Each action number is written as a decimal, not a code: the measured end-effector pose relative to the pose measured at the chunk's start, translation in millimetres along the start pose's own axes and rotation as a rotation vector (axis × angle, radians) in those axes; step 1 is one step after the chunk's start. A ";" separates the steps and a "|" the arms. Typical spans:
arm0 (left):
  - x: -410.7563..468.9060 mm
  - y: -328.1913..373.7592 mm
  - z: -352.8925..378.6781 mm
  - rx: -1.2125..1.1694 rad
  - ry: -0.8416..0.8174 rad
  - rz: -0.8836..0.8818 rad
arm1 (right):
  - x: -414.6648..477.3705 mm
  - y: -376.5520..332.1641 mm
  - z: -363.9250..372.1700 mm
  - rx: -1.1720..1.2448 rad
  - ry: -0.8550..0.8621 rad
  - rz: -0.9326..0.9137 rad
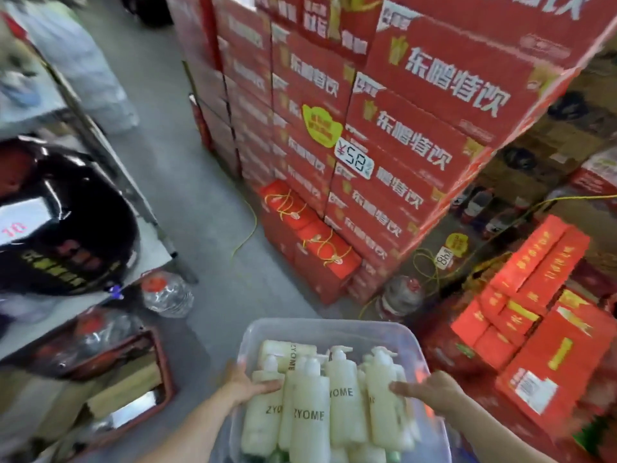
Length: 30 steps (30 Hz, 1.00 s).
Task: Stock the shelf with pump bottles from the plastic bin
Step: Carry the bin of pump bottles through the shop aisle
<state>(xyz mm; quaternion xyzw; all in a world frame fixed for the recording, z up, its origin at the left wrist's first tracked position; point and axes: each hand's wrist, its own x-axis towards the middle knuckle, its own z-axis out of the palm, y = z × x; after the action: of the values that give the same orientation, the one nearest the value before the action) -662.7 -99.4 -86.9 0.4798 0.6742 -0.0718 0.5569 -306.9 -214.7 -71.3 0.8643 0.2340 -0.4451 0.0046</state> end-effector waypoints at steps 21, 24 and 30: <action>266.9 127.5 -413.7 -0.015 0.300 -0.090 | 146.1 -603.8 -43.7 -0.106 -0.102 -0.288; 285.9 170.4 -456.9 -0.008 0.348 -0.074 | 183.0 -680.8 -55.1 -0.115 -0.129 -0.345; 342.7 234.3 -548.0 -0.107 0.389 -0.144 | 221.0 -837.3 -73.9 -0.176 -0.155 -0.391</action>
<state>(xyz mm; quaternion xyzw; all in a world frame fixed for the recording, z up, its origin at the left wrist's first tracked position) -838.5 564.8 -62.9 0.4047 0.8045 0.0185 0.4343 -483.2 635.4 -29.5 0.7619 0.4341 -0.4805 0.0117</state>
